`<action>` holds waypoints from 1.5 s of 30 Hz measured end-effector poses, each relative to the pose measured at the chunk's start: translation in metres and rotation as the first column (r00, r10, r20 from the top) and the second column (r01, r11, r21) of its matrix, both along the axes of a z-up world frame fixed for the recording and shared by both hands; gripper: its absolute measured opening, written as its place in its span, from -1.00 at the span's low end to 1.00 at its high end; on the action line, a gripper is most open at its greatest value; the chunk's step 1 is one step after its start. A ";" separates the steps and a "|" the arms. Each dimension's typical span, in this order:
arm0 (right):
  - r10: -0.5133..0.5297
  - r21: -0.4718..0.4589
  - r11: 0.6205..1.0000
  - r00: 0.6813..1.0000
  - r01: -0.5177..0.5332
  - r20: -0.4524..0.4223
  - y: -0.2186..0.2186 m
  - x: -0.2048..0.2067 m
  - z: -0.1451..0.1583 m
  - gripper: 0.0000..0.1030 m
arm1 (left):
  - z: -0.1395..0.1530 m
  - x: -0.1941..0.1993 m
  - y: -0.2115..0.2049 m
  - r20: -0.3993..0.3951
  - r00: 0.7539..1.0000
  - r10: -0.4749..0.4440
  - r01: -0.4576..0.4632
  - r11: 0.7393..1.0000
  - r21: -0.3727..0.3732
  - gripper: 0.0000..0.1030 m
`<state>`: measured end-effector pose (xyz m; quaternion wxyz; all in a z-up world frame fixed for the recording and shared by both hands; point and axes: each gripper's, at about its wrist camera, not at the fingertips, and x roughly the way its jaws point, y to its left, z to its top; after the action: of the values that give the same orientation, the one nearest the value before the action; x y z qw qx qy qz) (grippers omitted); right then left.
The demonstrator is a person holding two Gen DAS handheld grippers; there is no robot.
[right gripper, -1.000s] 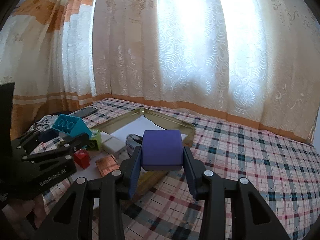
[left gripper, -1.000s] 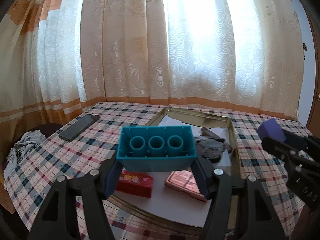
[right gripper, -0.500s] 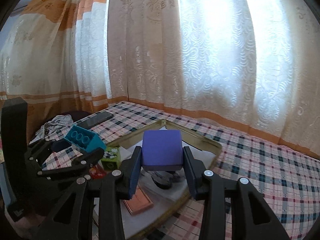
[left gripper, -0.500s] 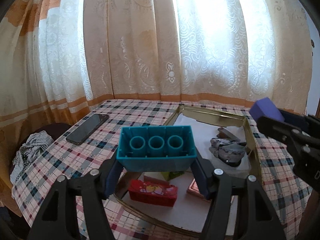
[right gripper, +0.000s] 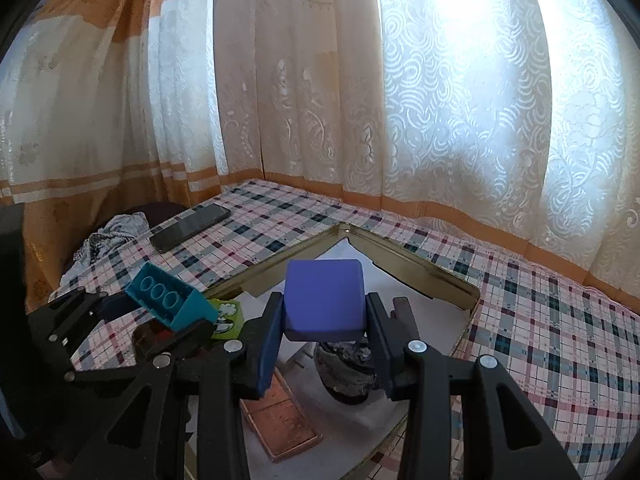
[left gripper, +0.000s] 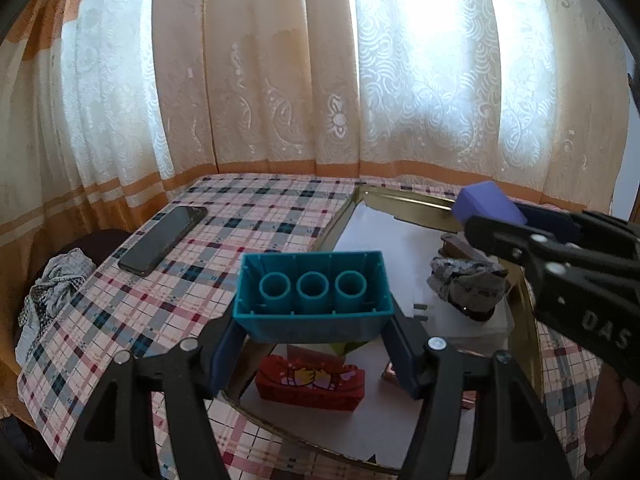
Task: Organize rigid objects
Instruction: 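Lower the purple cube and teal brick into the tray and open both grippers, then withdraw both open grippers up from the tray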
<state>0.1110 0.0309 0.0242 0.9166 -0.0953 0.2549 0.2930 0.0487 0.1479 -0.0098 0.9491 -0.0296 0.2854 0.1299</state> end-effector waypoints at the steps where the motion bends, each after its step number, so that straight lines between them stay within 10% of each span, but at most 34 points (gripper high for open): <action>1: 0.001 -0.004 1.000 1.000 -0.001 -0.006 0.001 0.001 -0.001 -0.17 | 0.000 0.000 -0.001 0.000 1.000 -0.003 0.003 1.000 0.003 0.24; 16: 0.016 -0.068 0.997 0.998 -0.021 -0.064 0.024 0.015 -0.016 -0.16 | -0.004 0.008 -0.013 -0.028 0.997 -0.070 0.071 0.997 0.024 0.25; 22: 0.037 -0.053 0.998 0.995 -0.042 -0.094 0.020 0.016 -0.020 0.02 | -0.006 0.005 -0.015 -0.030 0.997 -0.071 0.072 0.997 0.026 0.54; 27: 0.025 -0.009 1.000 0.998 -0.026 -0.066 0.005 0.007 -0.011 0.31 | 0.001 -0.006 -0.010 -0.001 1.000 -0.021 0.021 0.999 0.027 0.97; 45: 0.022 0.081 0.996 0.996 -0.028 0.084 -0.028 -0.056 0.022 0.55 | 0.020 -0.039 0.006 0.052 0.996 0.078 -0.078 0.997 -0.011 0.99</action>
<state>0.0553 0.0025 0.0465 0.9257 -0.0726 0.2032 0.3105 0.0097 0.1541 0.0102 0.9503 -0.0482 0.2599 0.1648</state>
